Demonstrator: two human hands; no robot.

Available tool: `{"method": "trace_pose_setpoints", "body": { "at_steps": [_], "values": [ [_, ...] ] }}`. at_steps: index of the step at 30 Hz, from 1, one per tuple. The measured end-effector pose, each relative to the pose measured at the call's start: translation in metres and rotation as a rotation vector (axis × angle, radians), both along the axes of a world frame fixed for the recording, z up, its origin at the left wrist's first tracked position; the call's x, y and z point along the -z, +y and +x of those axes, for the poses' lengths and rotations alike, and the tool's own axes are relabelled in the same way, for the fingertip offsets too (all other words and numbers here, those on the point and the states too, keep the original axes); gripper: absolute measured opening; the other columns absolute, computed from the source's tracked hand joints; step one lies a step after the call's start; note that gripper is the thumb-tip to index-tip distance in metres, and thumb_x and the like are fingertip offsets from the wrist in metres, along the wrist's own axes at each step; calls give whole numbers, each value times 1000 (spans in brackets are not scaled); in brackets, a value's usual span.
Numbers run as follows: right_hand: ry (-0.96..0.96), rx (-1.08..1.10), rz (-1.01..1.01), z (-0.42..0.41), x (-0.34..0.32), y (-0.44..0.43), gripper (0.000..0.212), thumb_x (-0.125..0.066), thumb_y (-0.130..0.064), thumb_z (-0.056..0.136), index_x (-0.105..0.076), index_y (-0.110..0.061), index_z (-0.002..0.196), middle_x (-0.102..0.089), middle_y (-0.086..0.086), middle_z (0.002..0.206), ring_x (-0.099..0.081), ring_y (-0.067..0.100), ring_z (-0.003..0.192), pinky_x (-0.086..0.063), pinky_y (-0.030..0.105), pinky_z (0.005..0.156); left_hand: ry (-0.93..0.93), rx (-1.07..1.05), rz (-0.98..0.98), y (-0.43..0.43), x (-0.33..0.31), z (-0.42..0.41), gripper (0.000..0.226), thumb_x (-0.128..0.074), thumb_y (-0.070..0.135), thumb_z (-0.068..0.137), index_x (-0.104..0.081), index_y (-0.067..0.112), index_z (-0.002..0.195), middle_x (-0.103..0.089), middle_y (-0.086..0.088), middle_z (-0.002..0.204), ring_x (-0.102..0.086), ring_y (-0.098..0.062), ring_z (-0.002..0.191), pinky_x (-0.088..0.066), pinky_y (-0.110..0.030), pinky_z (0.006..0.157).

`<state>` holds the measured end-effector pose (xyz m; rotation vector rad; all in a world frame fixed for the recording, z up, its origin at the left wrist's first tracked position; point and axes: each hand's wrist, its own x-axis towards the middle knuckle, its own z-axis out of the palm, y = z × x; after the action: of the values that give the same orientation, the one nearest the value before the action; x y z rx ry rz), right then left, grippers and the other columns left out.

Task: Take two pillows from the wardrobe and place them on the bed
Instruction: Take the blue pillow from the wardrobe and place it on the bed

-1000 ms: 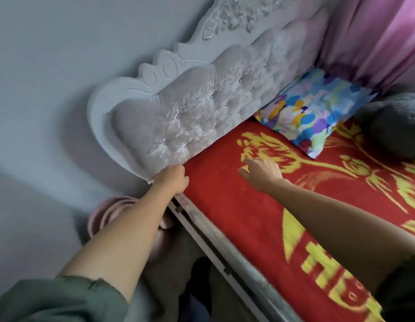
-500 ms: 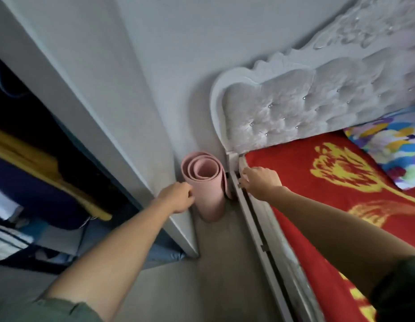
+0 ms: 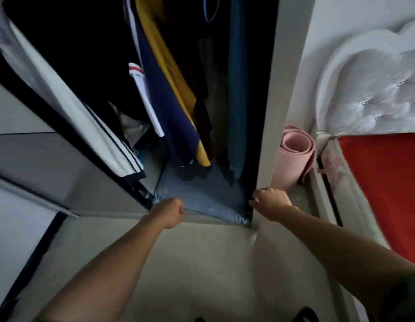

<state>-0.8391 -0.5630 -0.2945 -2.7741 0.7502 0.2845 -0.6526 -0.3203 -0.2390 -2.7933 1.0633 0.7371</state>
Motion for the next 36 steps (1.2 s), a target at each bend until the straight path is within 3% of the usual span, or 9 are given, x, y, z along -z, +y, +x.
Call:
{"method": "trace_pose_setpoints", "body": {
  "at_steps": [3, 8, 16, 24, 31, 36],
  "values": [
    [53, 4, 9, 37, 19, 54, 33, -42, -43, 90, -64, -20, 100, -68, 9, 106, -64, 30, 93, -47, 35, 73, 40, -17, 21, 51, 15, 36, 17, -57, 31, 82, -66, 23, 94, -67, -10, 112, -61, -29, 103, -49, -33, 84],
    [54, 30, 38, 80, 53, 107, 35, -41, -48, 92, -58, -22, 108, -67, 8, 108, -63, 31, 95, -45, 35, 72, 120, -61, 73, 92, 47, 94, 23, -57, 34, 85, -64, 21, 103, -63, -9, 117, -58, -26, 107, -45, -32, 89],
    [86, 117, 75, 144, 146, 95, 38, -43, -47, 92, -55, -20, 116, -66, 10, 110, -62, 32, 95, -47, 37, 73, 202, -4, 101, 52, 140, 172, 22, -57, 33, 84, -65, 21, 101, -65, -8, 113, -60, -27, 102, -50, -36, 88],
    [59, 207, 51, 227, 287, 49, 38, -48, -44, 90, -53, -16, 116, -64, 13, 114, -62, 35, 98, -48, 38, 76, 134, 0, 33, 2, 296, 261, 14, -56, 27, 81, -68, 23, 87, -70, -10, 107, -63, -30, 96, -51, -32, 82],
    [45, 313, 87, 307, 457, -7, 59, -57, -40, 86, -34, -21, 137, -47, 16, 133, -45, 38, 120, -43, 48, 94, 38, 34, -72, -26, 488, 351, 37, -59, 25, 85, -58, 15, 121, -56, -19, 128, -53, -35, 115, -46, -40, 93],
    [-186, 257, -24, 366, 558, -48, 82, -60, -56, 80, -22, -25, 145, -25, 14, 152, -26, 33, 138, -30, 53, 105, -112, 117, -198, -66, 591, 424, 56, -60, 33, 87, -41, 20, 138, -39, -18, 140, -35, -36, 129, -36, -46, 104]
  ]
}}
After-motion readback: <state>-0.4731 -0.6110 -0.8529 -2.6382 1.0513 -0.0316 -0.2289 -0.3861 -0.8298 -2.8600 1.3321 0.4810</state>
